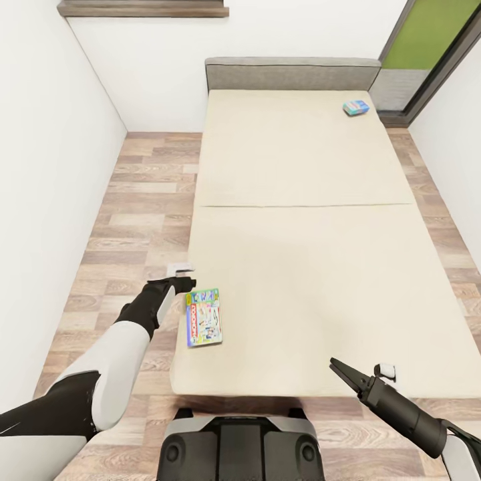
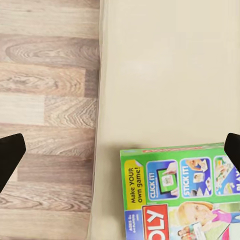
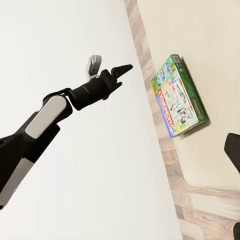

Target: Put all the toys in the child's room - the three board games (two on the bed and one on the table), the two jigsaw puzzles on the table, and the tennis ball on the table - inside the toy box on the table in the child's room.

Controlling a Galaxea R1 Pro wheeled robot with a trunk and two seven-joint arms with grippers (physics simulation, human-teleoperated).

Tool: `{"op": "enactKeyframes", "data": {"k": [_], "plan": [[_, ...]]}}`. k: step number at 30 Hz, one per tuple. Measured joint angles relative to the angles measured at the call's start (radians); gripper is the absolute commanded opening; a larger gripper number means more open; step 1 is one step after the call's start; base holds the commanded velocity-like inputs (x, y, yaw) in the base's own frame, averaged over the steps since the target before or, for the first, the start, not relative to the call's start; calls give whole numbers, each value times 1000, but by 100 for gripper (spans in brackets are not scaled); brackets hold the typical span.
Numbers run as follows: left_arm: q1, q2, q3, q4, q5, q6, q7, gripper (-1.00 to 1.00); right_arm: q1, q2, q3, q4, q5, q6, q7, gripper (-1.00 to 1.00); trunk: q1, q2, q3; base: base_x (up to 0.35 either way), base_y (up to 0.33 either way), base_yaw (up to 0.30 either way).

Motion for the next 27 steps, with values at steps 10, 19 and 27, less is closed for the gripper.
{"op": "enactKeyframes", "data": {"k": [10,19,27], "plan": [[0,0,0,0,1,-2,0,100,0,0,0,-24,1,5,204,100,0,0,-16,0,0,0],[0,-1,0,-1,1,-2,0,100,1,0,-2,-30,4,0,335,100,0,0,-31,0,0,0],[-1,-1,0,-4,1,-2,0,100,1,0,-2,-30,4,-6,345,100,0,0,-44,0,0,0]]}}
